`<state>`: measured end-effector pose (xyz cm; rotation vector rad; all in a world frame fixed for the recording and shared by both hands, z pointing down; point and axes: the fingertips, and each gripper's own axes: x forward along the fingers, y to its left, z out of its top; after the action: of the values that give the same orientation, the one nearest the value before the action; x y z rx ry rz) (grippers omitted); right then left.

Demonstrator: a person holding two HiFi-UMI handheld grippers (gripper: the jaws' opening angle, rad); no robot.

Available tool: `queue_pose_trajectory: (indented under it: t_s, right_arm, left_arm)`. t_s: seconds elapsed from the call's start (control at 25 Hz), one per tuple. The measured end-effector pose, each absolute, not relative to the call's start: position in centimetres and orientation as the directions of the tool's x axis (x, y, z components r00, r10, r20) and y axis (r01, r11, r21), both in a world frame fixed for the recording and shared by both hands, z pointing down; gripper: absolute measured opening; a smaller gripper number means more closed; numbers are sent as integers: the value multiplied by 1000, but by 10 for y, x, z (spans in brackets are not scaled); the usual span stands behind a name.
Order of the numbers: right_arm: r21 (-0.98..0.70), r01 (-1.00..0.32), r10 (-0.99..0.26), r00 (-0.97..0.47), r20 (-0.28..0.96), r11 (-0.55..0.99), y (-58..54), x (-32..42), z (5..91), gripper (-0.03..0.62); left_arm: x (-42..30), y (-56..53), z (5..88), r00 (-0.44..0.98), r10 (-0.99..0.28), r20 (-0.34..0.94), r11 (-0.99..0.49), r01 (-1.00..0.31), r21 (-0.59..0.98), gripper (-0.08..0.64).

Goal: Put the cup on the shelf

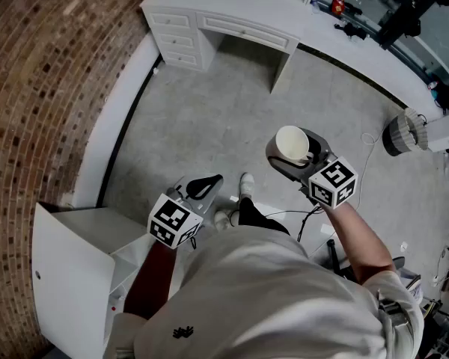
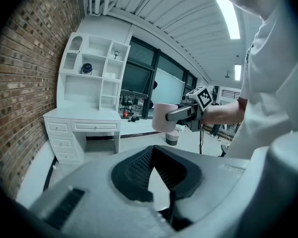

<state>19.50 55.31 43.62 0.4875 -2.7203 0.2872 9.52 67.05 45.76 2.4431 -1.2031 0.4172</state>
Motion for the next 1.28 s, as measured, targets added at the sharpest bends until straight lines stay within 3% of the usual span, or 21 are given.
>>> queue_pose_trajectory:
  t_s: [1.28]
  right_arm:
    - [-119, -402, -337, -869, 363, 908, 269, 250, 436, 437]
  left_arm:
    - [173, 391, 443, 661, -592, 461, -659, -726, 195, 6]
